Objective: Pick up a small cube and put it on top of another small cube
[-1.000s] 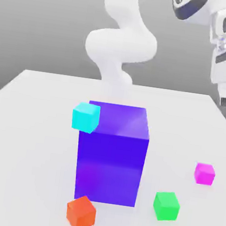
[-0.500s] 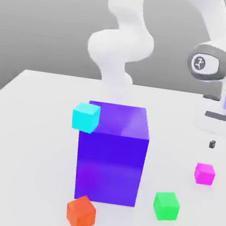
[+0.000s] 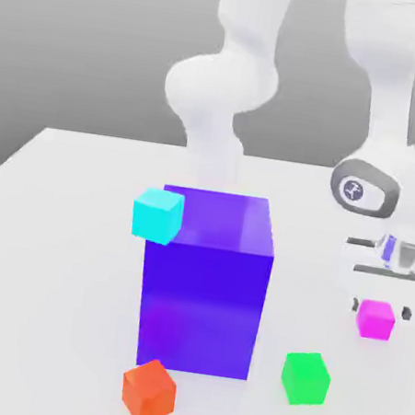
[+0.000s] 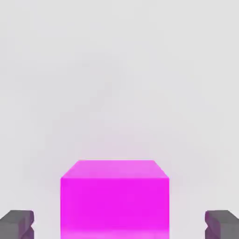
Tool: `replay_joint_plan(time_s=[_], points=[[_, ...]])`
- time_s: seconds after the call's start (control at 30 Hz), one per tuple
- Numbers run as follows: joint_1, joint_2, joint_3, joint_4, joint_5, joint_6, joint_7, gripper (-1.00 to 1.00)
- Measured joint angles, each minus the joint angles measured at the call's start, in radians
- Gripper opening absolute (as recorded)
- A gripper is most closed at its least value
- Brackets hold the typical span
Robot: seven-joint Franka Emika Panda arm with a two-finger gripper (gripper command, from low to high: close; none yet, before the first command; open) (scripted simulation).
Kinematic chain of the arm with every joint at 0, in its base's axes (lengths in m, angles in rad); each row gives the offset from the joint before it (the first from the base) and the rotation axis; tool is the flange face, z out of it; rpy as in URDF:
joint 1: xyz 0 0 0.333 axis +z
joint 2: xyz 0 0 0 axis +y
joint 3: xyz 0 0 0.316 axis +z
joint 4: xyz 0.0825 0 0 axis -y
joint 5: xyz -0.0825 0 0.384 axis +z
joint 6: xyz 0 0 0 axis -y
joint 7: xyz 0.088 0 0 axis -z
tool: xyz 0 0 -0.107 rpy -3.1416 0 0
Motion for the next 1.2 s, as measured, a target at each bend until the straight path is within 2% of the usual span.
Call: replay_joint_plan(time_s=[0.2, 0.43, 1.0, 1.07, 1.2], points=[[0.001, 0.000, -0.001, 0.000, 0.002, -0.001, -0.002, -1.00], [-0.022, -0.215, 0.021, -0.039, 0.055, -0.178, -0.021, -1.00], [-0.318, -0.322, -0.170, 0.046, 0.066, -0.369, 0.698, -1.00], [-0.364, -0.296, -0.174, 0.054, 0.083, -0.351, 0.732, -1.00], [-0.357, -0.172, -0.143, 0.063, 0.127, -0.236, 0.715, -1.00]])
